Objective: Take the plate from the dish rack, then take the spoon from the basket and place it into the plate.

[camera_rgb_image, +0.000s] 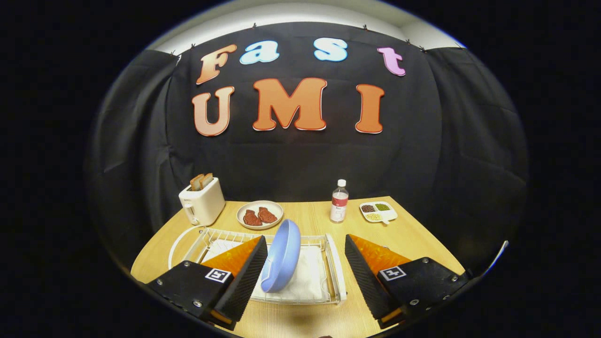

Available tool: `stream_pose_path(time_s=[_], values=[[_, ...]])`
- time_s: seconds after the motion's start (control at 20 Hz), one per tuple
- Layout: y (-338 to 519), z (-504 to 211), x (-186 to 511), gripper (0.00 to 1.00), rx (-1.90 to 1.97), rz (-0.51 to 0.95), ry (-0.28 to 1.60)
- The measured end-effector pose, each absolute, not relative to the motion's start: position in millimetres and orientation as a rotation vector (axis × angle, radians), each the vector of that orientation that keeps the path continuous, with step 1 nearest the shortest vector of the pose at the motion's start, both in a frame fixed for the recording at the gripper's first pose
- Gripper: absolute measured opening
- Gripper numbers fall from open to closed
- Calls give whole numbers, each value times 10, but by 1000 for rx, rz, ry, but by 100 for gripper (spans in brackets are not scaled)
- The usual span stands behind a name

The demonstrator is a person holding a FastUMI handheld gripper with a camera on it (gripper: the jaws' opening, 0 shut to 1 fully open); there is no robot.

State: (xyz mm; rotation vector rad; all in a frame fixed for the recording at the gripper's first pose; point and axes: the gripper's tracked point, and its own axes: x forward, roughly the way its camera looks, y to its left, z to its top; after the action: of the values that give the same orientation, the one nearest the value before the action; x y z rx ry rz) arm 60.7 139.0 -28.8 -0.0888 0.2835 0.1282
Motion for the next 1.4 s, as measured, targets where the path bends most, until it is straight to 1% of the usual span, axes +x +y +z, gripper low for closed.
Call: stream_pose_path(time_s=[0.55, 0.65, 0.7, 0.75, 0.85, 1.0, 1.1, 1.2, 1.4], values=[[1697, -972, 1229, 99, -161, 97, 515], [1714, -1069, 1298, 95, -165, 87, 549], [1740, -1111, 1302, 88, -167, 84, 566], [1741, -1165, 1322, 85, -171, 77, 586], [1733, -1219, 1346, 69, -191, 58, 605], [1670, -1277, 1379, 30, -205, 6, 630], [1667, -1239, 1381, 23, -195, -19, 640], [1699, -1170, 1410, 21, -220, -27, 622], [1745, -965, 1469, 20, -295, -34, 573]])
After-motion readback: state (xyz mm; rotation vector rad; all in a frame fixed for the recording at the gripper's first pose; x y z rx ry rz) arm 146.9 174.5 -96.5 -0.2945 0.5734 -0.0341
